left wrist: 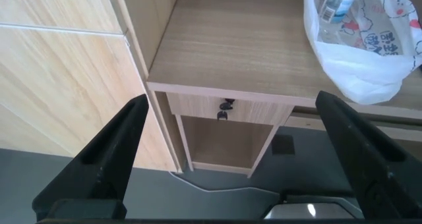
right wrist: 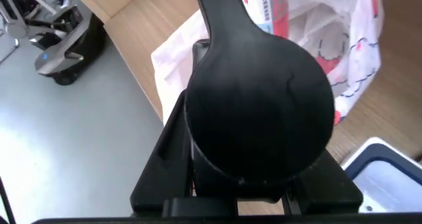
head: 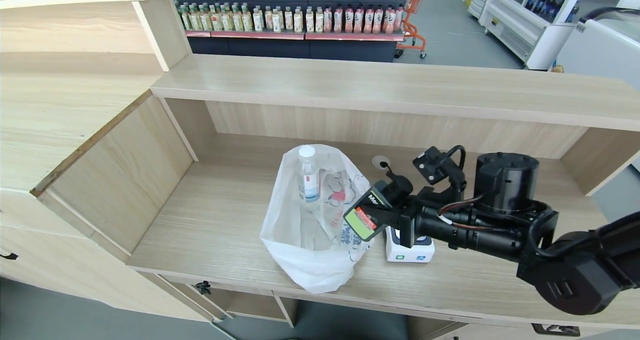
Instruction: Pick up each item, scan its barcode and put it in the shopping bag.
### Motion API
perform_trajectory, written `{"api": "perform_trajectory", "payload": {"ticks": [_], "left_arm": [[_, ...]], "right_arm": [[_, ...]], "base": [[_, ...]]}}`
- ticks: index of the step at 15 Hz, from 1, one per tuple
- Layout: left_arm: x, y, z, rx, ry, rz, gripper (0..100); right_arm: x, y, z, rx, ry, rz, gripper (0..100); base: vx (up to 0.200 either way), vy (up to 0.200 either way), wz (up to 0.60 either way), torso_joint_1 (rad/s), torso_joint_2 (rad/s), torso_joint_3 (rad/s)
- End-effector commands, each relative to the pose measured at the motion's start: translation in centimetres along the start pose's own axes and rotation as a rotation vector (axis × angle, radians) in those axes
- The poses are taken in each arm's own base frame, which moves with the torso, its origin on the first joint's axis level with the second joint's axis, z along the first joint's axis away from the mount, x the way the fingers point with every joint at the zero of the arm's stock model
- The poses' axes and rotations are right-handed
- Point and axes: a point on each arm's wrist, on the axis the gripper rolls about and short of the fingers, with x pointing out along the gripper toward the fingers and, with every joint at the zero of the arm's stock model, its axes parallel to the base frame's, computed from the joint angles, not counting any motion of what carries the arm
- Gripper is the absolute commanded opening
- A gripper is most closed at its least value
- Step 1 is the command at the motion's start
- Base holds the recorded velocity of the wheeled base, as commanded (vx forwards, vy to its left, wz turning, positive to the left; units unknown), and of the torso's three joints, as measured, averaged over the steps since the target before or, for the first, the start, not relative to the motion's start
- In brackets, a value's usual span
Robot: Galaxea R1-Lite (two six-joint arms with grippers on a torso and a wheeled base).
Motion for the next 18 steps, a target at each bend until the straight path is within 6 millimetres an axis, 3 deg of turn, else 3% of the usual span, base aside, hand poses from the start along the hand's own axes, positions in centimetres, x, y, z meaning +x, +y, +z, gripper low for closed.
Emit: {"api": "perform_trajectory", "payload": {"ticks": [1,4,6,9,12,18], "left_arm": [[0.0,0.0,0.0,0.000,-0.001,0.000,100],[0.0,0.0,0.0,0.000,-0.001,0.001,100],[0.0,0.0,0.0,0.000,-0.001,0.001,100],[0.0,0.0,0.0,0.000,-0.001,0.000,100],[0.0,0.0,0.0,0.000,-0.001,0.000,100],[0.0,0.0,0.0,0.000,-0.001,0.000,100]], "right_arm": [[2.1,-0.9,-3.2,0.033,0.081,0.002,0],[3.9,-1.5,-5.7,0.015,0.056,0.006,0],[3.9,-2.2,-6.4,0.014,0.053,0.043,0],[4.1,-3.1,-6.7,0.015,0.054,0.025,0],[5.4,-4.7,-6.6,0.004,0.025,0.009,0],[8.0,-5.5,-7.2,-0.010,0.000,0.023,0]], "base": [[0.000,0.000,0.00,0.000,0.00,0.000],[0.000,0.000,0.00,0.000,0.00,0.000],[0.000,0.000,0.00,0.000,0.00,0.000],[0.000,0.000,0.00,0.000,0.00,0.000],[0.000,0.000,0.00,0.000,0.00,0.000],[0.000,0.000,0.00,0.000,0.00,0.000]]}}
